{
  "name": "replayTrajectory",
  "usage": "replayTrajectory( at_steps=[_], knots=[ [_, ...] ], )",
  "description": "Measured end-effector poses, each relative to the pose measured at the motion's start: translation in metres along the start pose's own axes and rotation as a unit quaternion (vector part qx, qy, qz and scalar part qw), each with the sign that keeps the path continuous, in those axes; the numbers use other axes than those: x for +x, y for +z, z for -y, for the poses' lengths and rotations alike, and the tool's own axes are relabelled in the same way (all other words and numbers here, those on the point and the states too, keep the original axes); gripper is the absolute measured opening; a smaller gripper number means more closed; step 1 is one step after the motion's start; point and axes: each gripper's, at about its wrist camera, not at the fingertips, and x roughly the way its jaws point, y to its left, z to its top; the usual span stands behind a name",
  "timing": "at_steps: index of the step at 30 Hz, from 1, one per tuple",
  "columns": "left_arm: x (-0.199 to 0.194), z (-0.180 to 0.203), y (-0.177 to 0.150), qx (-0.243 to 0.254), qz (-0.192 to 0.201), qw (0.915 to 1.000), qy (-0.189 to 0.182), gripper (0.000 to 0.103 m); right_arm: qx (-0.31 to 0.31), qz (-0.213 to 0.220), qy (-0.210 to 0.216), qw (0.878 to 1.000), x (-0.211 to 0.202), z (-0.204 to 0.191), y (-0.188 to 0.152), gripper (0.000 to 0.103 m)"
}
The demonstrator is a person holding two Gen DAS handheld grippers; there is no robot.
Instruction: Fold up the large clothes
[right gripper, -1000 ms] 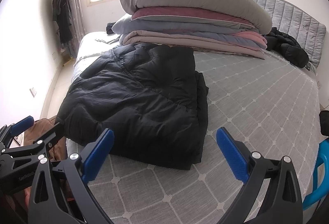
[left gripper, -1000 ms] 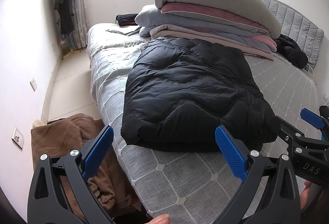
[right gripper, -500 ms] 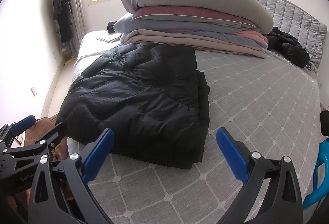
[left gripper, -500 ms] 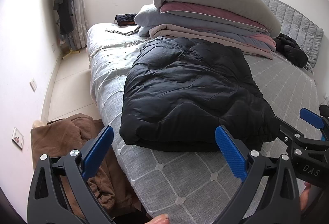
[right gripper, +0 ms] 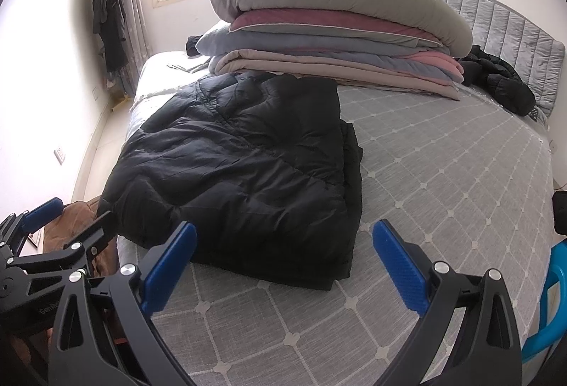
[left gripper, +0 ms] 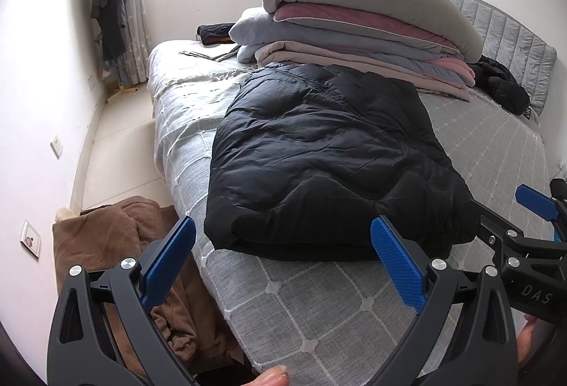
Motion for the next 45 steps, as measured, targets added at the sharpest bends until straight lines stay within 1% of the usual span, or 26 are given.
replayTrajectory(
  at_steps=[45],
  knots=[
    [-0.0026, -0.0003, 0.0041, -0.002, 0.005, 1.0000, 0.001, 0.095, 0.000, -0.002, 0.001, 1.000, -0.0040, 0.0042, -0.0016, 0.096]
  ],
)
